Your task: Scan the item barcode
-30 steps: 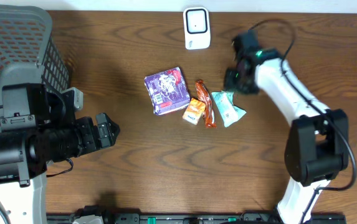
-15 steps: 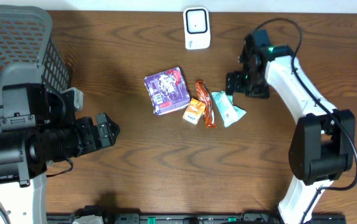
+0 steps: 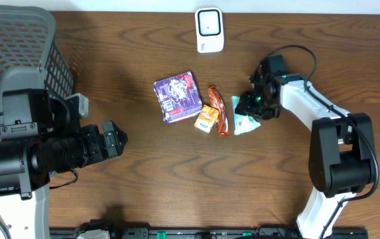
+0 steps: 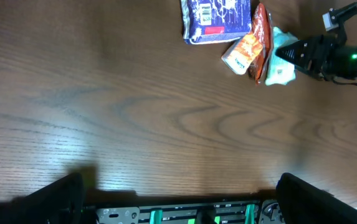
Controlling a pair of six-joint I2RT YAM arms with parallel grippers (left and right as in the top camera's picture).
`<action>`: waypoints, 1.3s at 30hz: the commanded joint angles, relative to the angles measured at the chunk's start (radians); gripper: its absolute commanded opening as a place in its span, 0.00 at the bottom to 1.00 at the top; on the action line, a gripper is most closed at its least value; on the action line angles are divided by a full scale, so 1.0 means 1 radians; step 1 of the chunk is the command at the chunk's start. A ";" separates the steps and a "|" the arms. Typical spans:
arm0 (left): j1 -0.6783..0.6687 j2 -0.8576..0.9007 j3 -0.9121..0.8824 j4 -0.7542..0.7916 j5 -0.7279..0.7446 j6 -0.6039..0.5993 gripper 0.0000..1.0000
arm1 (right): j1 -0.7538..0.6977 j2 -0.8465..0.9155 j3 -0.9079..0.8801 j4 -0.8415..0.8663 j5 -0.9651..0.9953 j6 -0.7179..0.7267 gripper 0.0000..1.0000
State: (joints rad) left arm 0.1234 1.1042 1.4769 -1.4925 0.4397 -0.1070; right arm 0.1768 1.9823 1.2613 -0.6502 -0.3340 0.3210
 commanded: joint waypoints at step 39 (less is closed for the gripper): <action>0.003 0.001 -0.002 -0.003 0.005 0.005 0.98 | -0.005 0.053 -0.008 0.134 0.088 0.122 0.07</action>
State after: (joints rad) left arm 0.1234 1.1042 1.4769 -1.4921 0.4397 -0.1070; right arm 0.1711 1.9984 1.2526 -0.4808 -0.3534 0.4603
